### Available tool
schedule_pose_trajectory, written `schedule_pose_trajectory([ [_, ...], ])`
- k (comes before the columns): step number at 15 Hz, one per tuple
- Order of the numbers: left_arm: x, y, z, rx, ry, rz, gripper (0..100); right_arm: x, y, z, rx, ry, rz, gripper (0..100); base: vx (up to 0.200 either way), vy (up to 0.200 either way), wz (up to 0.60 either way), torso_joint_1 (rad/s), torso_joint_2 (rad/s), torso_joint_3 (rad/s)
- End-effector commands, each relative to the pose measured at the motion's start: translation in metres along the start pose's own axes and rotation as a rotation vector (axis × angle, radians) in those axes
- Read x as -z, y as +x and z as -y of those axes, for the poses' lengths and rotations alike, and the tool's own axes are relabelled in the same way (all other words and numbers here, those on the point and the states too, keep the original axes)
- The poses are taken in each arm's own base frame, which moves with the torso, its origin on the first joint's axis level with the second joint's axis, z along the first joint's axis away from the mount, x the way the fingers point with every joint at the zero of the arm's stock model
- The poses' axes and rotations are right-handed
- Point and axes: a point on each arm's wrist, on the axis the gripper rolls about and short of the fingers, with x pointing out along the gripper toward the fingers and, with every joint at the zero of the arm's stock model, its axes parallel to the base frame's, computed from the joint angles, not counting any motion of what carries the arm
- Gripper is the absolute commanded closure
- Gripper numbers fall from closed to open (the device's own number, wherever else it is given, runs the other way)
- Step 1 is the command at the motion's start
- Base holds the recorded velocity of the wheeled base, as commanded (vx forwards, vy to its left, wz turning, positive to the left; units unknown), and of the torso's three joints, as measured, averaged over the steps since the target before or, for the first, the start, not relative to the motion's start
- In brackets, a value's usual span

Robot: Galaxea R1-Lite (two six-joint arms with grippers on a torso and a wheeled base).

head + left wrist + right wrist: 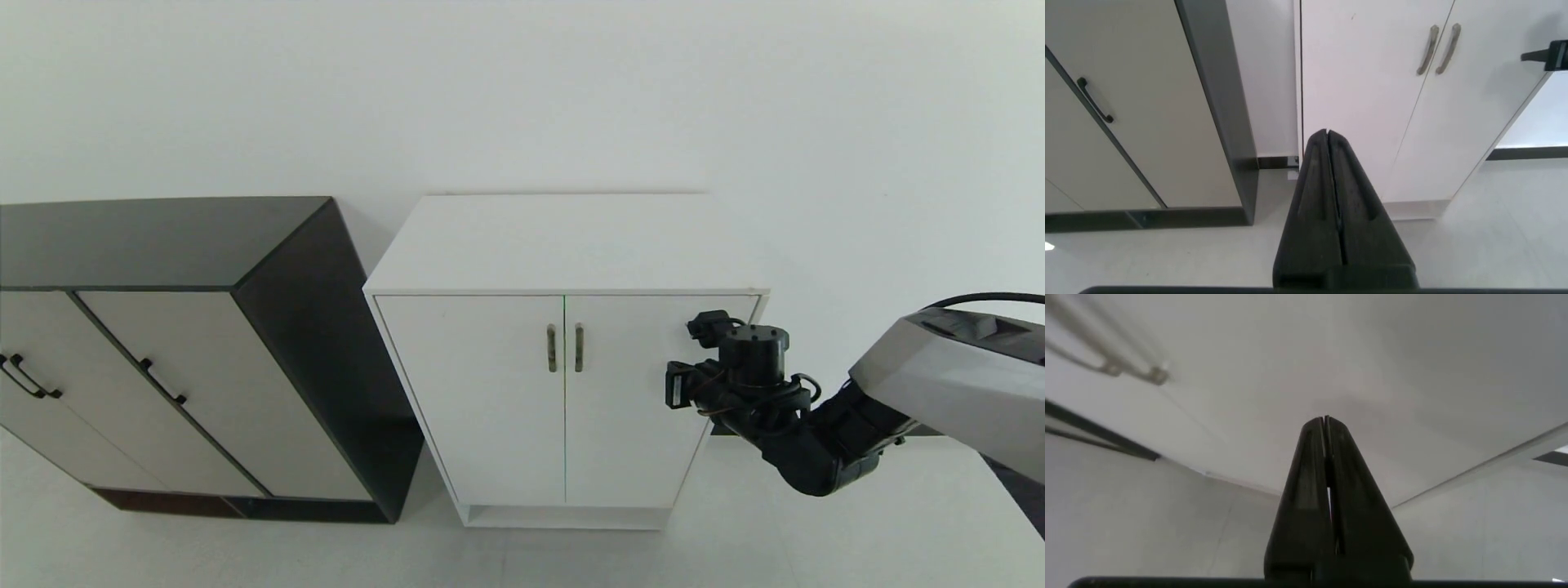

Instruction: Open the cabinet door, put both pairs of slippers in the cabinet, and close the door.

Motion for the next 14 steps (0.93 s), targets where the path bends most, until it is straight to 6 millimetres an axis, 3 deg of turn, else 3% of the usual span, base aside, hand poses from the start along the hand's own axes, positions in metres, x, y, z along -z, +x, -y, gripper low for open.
schedule_pose_trajectory([
  [1, 0.0, 0.0, 0.0, 0.003, 0.002, 0.0, 100, -0.023, -0.046, -0.01, -0.035, -0.003, 0.028, 100, 0.0, 0.0, 0.0, 0.0, 0.0, 0.0],
  [4, 0.0, 0.0, 0.0, 0.001, 0.0, 0.0, 100, -0.044, -0.107, -0.001, -0.034, 0.0, 0.061, 100, 0.0, 0.0, 0.0, 0.0, 0.0, 0.0],
  [6, 0.0, 0.0, 0.0, 0.001, 0.002, 0.0, 100, -0.047, -0.137, 0.01, -0.011, 0.006, 0.07, 100, 0.0, 0.0, 0.0, 0.0, 0.0, 0.0],
  [7, 0.0, 0.0, 0.0, 0.001, 0.0, 0.0, 100, -0.045, -0.162, 0.019, 0.006, 0.009, 0.072, 100, 0.0, 0.0, 0.0, 0.0, 0.0, 0.0],
  [11, 0.0, 0.0, 0.0, 0.001, 0.002, 0.0, 100, -0.017, -0.239, 0.051, 0.115, -0.002, 0.046, 100, 0.0, 0.0, 0.0, 0.0, 0.0, 0.0],
  [14, 0.0, 0.0, 0.0, 0.003, 0.0, 0.0, 100, 0.01, -0.285, 0.068, 0.219, -0.018, 0.036, 100, 0.0, 0.0, 0.0, 0.0, 0.0, 0.0],
])
